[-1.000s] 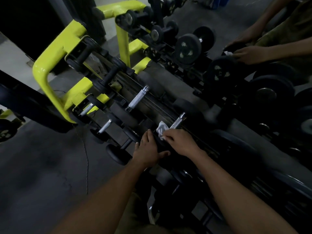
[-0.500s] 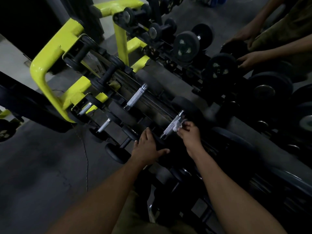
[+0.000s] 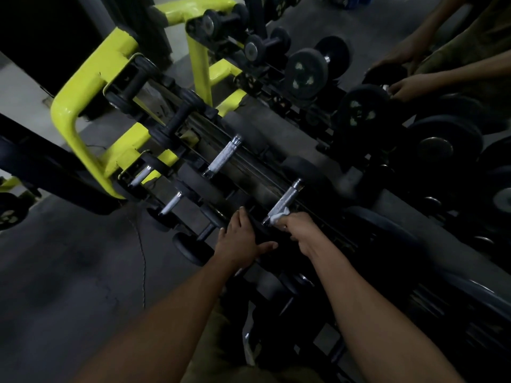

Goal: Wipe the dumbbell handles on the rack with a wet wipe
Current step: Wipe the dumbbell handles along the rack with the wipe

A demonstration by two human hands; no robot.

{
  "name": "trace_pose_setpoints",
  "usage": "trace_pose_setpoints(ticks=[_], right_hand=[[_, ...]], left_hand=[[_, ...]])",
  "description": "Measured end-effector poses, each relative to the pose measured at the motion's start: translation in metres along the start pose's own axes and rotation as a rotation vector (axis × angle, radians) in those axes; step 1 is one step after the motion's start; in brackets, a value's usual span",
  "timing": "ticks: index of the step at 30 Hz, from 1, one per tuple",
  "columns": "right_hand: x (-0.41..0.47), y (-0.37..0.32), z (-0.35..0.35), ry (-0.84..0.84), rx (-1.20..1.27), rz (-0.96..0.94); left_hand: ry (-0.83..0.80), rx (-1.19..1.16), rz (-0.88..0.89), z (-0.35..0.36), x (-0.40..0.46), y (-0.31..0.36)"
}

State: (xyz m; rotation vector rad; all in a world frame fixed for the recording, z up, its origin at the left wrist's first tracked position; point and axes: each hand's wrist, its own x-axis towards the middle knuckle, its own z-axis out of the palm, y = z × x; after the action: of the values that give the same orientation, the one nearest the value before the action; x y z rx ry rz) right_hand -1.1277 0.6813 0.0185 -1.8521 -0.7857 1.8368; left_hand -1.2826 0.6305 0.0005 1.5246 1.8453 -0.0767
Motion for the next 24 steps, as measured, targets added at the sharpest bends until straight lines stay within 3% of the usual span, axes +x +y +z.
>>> trace_pose_setpoints(ticks=[6,12,17,24], right_hand=[[0.024,-0.006,-0.008,0.215,0.510,-0.049],[0.010,0.004,0.000,0.051,-0.097,0.073],[0.005,0.008,0.013,0.007,-0.146,0.029],[0.000,0.008,0.017,0.180,-0.228,-0.054]], left_hand=[[-0.024,0.017,0.004,-0.002,0.001,-0.001],[-0.037,0.014,-0.002,-0.003,0.000,0.000],[-0.019,0.002,0.004,-0.003,-0.003,0.001],[0.022,-0.068,0.078,-0.001,-0.002,-0.011]])
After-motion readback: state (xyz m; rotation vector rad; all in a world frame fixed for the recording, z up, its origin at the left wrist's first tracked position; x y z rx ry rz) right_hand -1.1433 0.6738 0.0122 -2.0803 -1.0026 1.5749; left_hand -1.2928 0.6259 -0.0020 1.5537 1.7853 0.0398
